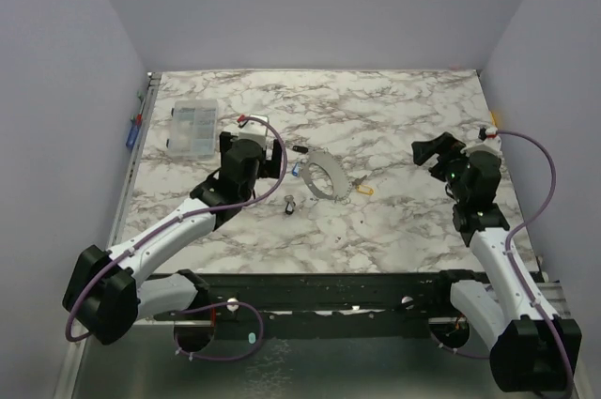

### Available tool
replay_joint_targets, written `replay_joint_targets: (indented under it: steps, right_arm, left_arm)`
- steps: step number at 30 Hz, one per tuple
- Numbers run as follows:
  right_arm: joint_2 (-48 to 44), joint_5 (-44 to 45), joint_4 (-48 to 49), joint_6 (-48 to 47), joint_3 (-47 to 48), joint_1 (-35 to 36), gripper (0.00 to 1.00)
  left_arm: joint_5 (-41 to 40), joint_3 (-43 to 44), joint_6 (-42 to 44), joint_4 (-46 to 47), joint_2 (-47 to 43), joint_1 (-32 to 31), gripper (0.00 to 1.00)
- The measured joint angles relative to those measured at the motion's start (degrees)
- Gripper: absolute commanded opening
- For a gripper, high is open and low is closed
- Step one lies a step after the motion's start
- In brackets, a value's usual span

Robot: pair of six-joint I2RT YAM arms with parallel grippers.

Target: Put the keys on the keyring

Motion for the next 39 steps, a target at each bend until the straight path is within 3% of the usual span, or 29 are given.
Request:
replay_joint_targets:
  steps: [9, 16, 20, 23, 27, 31, 39]
  right_arm:
    - [-6.08, -4.90, -3.91, 1.84, -1.64, 0.00, 1.00]
    - [1.18, -8.09, -12.02, 1.60, 1.55, 0.00, 0.99]
    - [4.61, -9.49, -16.68, 1.66, 4.15, 0.00, 0.98]
    - [7.30, -9.55, -20.74, 1.62, 7.67, 0.74, 0.98]
    - [10.45, -9.03, -23.58, 1.38, 11.47, 2.86, 0.98]
    - [12.90, -7.06, -26.58, 1.05, 14.05, 5.60, 0.98]
    - [12.02, -6.97, -26.25, -2.80, 14.19, 7.28, 0.98]
  left_arm:
    - [-2.38, 1.20, -7.23, -11.74, -0.24, 0.00, 0.99]
    - [-2.12, 3.45, -13.55, -19.45, -8.24, 0.00, 0.99]
    - [-1.68, 1.14, -16.31, -19.67, -16.74, 0.00, 0.97]
    - [-1.27, 0.15, -17.66, -19.76, -18.40, 0.00, 0.93]
    - [-0.70, 0.46, -17.97, -19.45, -14.82, 0.00, 0.90]
    - [0.57, 3.10, -17.22, -19.61, -5.70, -1.16, 0.83]
    - [0.02, 5.77, -15.89, -16.61, 6.78, -11.41, 0.74]
